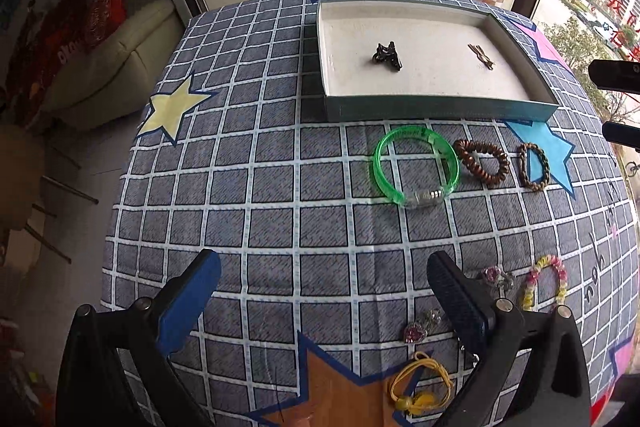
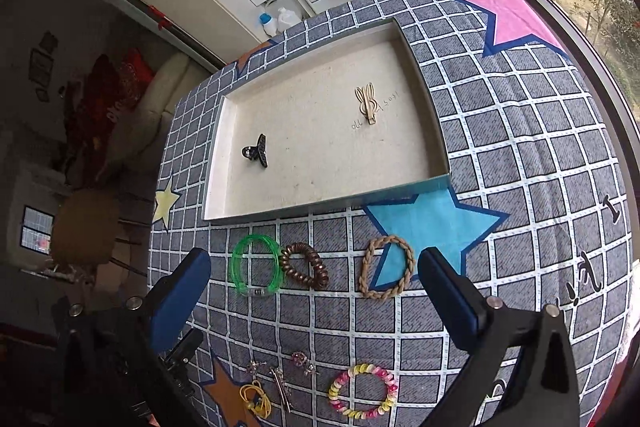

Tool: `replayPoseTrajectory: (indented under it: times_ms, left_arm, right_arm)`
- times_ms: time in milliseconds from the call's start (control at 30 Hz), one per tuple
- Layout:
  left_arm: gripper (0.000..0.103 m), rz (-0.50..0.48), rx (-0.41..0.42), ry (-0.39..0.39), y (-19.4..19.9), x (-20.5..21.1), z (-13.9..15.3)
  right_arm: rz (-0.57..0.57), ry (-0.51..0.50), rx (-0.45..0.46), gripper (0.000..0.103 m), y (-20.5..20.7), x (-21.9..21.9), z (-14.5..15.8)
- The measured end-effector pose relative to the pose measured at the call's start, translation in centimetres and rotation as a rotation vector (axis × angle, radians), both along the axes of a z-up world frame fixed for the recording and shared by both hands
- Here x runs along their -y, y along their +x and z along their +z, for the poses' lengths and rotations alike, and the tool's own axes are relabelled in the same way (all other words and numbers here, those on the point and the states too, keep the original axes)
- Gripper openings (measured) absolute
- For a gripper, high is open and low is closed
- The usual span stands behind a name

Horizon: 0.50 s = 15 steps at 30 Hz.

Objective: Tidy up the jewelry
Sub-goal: 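Withdraw both tools from the tray toward the yellow hair tie and beaded bracelet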

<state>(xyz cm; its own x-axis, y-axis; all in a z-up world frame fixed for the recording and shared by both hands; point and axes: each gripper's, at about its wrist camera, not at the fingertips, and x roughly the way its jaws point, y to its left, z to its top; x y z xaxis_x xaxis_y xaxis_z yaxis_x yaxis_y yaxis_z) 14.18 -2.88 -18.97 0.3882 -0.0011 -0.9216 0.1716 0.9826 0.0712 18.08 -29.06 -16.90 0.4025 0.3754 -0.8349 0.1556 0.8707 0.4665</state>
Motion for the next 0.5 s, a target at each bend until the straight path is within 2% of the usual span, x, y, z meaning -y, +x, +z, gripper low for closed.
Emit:
replayPoseTrajectory:
  times_ms: [300,500]
  left_arm:
    - [0.103,0.001,-0.121,-0.046,-4.6,-1.1,-2.9]
    - [0.103,-0.005,-0.156,-0.051,-6.2,-1.3,-4.2]
  right_arm:
    - [0.004,-0.048,-0.160,0.103,-6.3,-0.6,-4.1]
    - [-0.008,-0.101,-0.250,0.103,-9.8,-0.8,-6.7]
